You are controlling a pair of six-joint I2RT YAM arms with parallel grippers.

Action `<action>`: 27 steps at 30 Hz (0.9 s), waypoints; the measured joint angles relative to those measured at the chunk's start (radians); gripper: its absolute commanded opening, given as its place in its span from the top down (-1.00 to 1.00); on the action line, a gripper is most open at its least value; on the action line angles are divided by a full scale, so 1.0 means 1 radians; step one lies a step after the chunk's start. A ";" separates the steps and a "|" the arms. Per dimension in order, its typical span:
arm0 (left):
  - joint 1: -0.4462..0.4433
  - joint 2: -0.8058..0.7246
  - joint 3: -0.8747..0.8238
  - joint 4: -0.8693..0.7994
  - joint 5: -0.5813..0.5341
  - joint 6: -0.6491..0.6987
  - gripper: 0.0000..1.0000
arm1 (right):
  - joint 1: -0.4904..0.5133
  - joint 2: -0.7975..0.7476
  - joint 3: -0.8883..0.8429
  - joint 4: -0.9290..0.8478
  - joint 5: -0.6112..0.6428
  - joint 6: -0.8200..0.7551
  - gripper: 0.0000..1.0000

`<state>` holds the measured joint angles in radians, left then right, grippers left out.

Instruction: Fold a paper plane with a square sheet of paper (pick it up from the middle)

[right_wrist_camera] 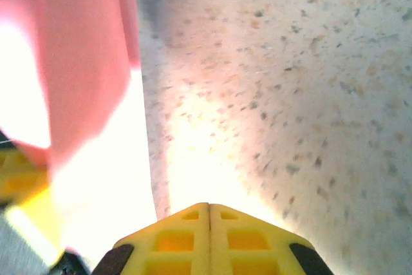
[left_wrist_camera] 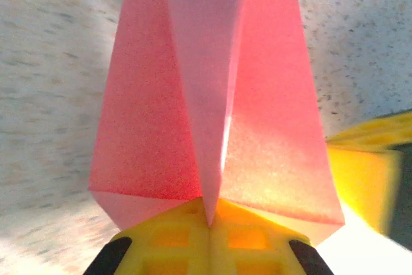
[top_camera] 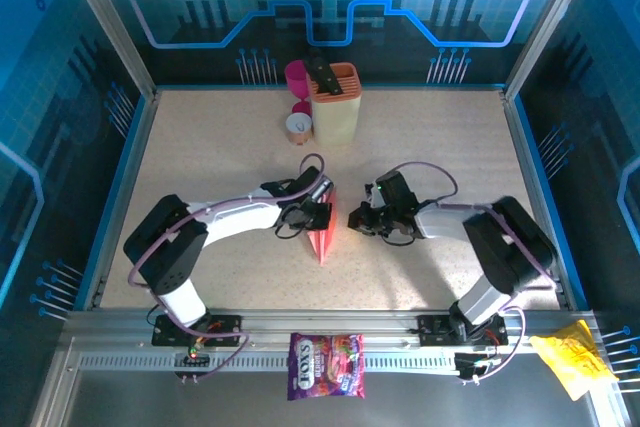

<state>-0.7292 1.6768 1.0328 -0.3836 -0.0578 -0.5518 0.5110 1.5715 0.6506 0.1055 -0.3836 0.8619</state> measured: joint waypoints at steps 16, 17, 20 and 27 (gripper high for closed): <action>0.014 0.043 0.074 -0.244 -0.157 0.204 1.00 | 0.093 -0.255 -0.082 -0.136 0.116 -0.016 1.00; 0.014 0.056 0.073 -0.244 -0.159 0.209 1.00 | 0.098 -0.255 -0.083 -0.137 0.121 -0.014 1.00; 0.013 0.081 0.073 -0.241 -0.165 0.213 0.60 | 0.106 -0.255 -0.083 -0.136 0.126 -0.013 1.00; 0.003 0.095 0.073 -0.232 -0.167 0.215 0.12 | 0.126 -0.250 -0.083 -0.135 0.141 -0.013 1.00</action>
<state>-0.7261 1.7714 1.1061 -0.6151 -0.2249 -0.3367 0.6369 1.3216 0.5678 -0.0292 -0.2424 0.8490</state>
